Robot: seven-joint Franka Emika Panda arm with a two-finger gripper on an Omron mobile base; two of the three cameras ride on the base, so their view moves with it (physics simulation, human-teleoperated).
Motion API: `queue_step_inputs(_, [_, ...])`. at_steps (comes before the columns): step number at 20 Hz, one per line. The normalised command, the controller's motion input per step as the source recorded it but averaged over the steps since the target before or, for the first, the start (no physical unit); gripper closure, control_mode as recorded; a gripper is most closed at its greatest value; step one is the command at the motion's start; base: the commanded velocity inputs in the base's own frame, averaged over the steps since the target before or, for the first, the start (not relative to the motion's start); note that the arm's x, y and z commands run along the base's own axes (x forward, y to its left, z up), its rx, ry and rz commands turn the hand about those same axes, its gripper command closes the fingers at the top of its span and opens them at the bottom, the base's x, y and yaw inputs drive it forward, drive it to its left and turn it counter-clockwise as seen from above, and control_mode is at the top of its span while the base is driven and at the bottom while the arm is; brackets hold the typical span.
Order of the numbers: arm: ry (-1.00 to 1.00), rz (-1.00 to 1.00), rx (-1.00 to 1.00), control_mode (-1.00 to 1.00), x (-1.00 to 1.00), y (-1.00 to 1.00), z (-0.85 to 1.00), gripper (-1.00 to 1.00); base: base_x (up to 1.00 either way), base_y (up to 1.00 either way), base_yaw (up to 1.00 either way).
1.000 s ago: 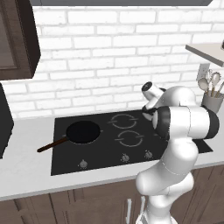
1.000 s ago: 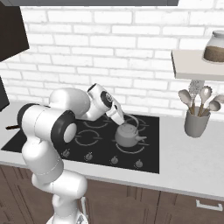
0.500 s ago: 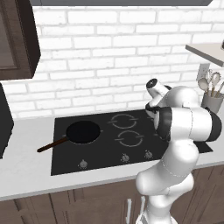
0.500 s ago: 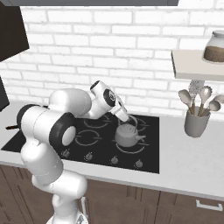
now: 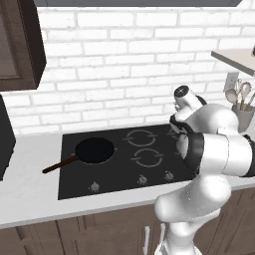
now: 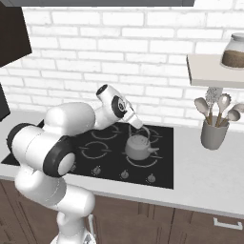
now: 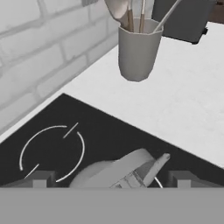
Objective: Pick the kettle from the counter and place it on a stove burner. Then turn the burner on.
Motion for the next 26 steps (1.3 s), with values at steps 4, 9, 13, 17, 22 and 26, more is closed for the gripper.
queue_step_inputs(4, [0.0, 0.14, 0.0, -1.0, -0.57, 0.0, 0.48, -1.0, 0.0, 0.0, 0.0])
queue_step_inputs(9, [0.0, 0.21, 0.0, -1.0, -0.61, -0.01, 0.31, -1.0, 0.0, 0.0, 0.0])
queue_step_inputs(13, [0.12, 0.26, 0.05, -1.0, -0.62, -0.06, 0.0, -1.0, 0.0, 0.0, 0.0])
queue_step_inputs(17, [0.12, 0.24, 0.18, -1.0, -0.65, -0.17, 0.0, -1.0, 0.0, 0.0, 0.0])
queue_step_inputs(22, [0.06, 0.19, 0.23, -1.0, -0.72, -0.53, -0.03, -1.0, 0.0, 0.0, 0.0])
queue_step_inputs(26, [0.13, 0.12, 0.14, -1.0, -0.4, -0.7, -0.29, -1.0, 0.0, 0.0, 0.0])
